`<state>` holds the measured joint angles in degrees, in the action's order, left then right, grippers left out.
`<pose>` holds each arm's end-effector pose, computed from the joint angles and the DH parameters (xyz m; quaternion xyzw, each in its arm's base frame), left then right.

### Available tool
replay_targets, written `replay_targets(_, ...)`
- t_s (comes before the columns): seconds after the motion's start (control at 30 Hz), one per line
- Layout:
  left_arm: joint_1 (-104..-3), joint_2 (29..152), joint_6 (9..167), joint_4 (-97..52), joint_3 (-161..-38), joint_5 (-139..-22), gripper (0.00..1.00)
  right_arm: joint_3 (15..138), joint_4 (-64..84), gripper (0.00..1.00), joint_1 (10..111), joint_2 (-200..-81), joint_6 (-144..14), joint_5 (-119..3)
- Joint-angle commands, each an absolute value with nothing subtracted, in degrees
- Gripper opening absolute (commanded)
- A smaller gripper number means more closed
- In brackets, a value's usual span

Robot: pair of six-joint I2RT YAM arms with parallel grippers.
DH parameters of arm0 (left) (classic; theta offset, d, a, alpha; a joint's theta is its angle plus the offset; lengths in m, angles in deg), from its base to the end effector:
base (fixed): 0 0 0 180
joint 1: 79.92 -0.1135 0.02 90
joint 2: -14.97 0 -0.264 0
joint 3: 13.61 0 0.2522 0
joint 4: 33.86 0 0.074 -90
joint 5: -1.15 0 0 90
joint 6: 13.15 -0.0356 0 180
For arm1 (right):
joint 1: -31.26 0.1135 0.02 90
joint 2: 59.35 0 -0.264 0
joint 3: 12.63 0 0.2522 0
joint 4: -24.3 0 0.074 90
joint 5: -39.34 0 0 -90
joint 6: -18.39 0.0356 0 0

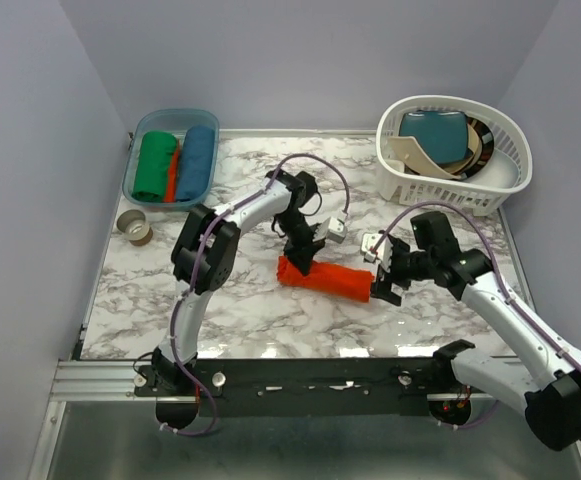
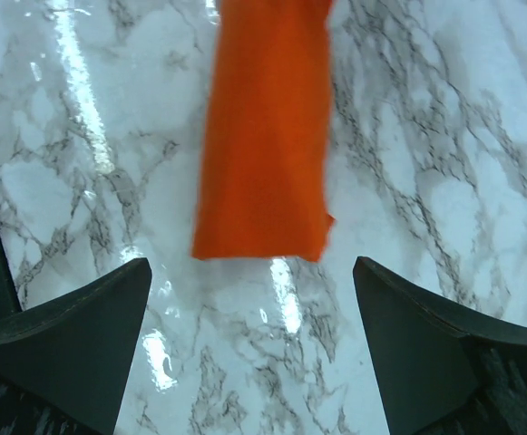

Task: Roll the t-shirts
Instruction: Roll the T-shirt to the center of the board.

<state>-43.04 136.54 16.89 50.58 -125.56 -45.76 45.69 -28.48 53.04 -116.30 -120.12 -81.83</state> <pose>0.3052 -0.2594 0.1965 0.6867 0.6266 -0.3662 0.0411 0.1727 0.0888 0.2592 -0.5959 0.6923 0.1731 0.3683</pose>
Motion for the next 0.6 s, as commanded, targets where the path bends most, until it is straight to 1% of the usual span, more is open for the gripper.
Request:
replay_targets(0.0, -47.0, 143.5, 17.4, 66.7, -136.3, -33.4, 0.0, 42.6, -25.2, 1.0, 57.9, -116.6, -120.7, -82.8)
replay_targets(0.13, -47.5, 144.1, 17.5, 66.4, -136.8, -32.5, 0.0, 42.4, -22.1, 1.0, 60.0, -122.2, -119.0, -82.9)
replay_targets(0.27, -47.7, 144.1, 17.1, 66.5, -135.0, -31.8, 0.0, 44.0, -17.5, 1.0, 60.0, -127.0, -115.1, -81.9)
replay_targets(0.57, -47.8, 143.9, 16.6, 66.7, -133.5, -32.1, 0.0, 51.0, -20.5, 1.0, 60.1, -128.5, -117.8, -82.3)
